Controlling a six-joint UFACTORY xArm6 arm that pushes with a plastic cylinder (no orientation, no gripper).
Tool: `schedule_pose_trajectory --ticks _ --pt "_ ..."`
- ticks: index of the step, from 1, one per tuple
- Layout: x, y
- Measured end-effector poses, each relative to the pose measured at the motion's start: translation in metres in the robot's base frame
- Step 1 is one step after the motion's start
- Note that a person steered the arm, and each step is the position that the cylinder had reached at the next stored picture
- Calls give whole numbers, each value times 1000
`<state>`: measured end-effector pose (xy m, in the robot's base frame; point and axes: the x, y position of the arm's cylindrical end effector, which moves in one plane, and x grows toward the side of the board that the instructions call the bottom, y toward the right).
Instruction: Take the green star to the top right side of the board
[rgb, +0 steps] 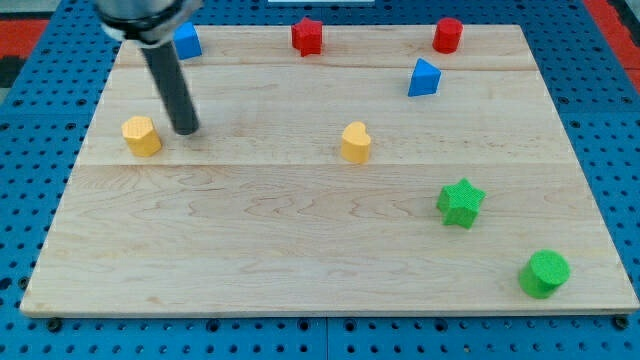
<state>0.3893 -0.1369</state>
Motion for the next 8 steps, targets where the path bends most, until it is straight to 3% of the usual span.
schedule_pose_trajectory --ticks 1,2,3,4,6,7,8 --pt "-3 74" --pt "24 112" --pt "111 99" --pt "212 179" --pt "229 251" --pt "229 368" --pt "219 423"
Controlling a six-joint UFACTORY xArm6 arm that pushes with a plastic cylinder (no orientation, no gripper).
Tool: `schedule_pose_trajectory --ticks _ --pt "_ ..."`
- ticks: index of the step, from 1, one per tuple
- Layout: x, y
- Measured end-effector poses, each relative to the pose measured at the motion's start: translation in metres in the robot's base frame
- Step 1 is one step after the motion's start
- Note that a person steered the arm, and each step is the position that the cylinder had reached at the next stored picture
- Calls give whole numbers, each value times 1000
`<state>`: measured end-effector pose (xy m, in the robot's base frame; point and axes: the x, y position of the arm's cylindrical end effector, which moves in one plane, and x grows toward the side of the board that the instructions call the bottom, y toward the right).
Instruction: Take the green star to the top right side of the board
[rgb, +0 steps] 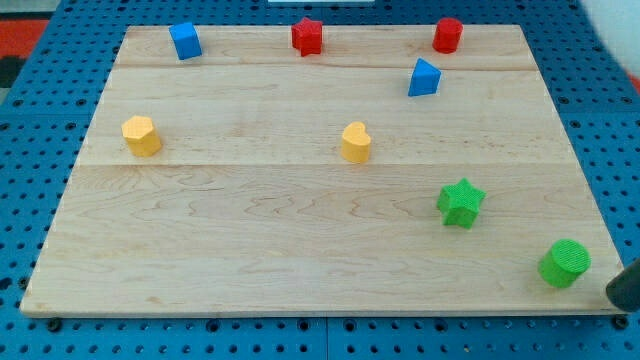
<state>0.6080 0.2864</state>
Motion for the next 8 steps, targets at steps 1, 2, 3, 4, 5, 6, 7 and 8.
schedule_pose_trajectory --ticks 1,2,3,4,5,6,7,8 --pt "-31 -4" --pt "10 3" --pt "8 -28" --pt "-29 -60" --pt "-55 -65" --pt "-79 -66" --pt "-113 -66" --pt "-84 -68"
